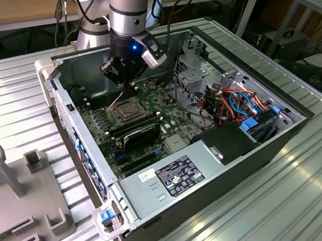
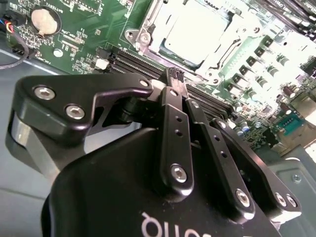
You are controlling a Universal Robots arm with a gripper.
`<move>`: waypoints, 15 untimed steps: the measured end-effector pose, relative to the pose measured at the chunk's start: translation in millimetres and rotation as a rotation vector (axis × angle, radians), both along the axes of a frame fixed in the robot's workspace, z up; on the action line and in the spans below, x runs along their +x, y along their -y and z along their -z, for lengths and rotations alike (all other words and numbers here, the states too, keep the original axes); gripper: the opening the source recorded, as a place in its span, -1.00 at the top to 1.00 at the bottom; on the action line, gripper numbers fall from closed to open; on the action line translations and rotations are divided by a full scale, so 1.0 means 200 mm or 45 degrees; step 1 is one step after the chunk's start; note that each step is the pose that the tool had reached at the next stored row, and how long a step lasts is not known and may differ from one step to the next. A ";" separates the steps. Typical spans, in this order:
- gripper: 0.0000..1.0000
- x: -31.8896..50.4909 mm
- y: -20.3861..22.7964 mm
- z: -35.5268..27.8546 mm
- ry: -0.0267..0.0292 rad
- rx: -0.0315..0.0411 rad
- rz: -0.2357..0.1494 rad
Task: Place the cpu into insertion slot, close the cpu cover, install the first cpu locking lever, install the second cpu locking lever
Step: 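Install the first cpu locking lever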
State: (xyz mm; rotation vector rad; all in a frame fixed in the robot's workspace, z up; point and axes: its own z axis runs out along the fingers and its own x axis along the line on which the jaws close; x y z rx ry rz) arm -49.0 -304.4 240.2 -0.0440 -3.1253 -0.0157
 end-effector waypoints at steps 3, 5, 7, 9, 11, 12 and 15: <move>0.79 -0.013 0.000 0.000 0.0000 0.0005 -0.012; 0.79 -0.025 0.000 0.000 -0.0001 0.0010 -0.016; 0.79 -0.037 0.000 0.000 -0.0001 0.0027 -0.025; 0.79 -0.038 -0.011 0.000 -0.0003 0.0027 -0.045; 0.79 -0.038 -0.028 0.000 -0.0001 0.0030 -0.055; 0.79 -0.038 -0.036 0.000 -0.0001 0.0029 -0.058; 0.79 -0.036 -0.046 0.004 0.0001 0.0031 -0.063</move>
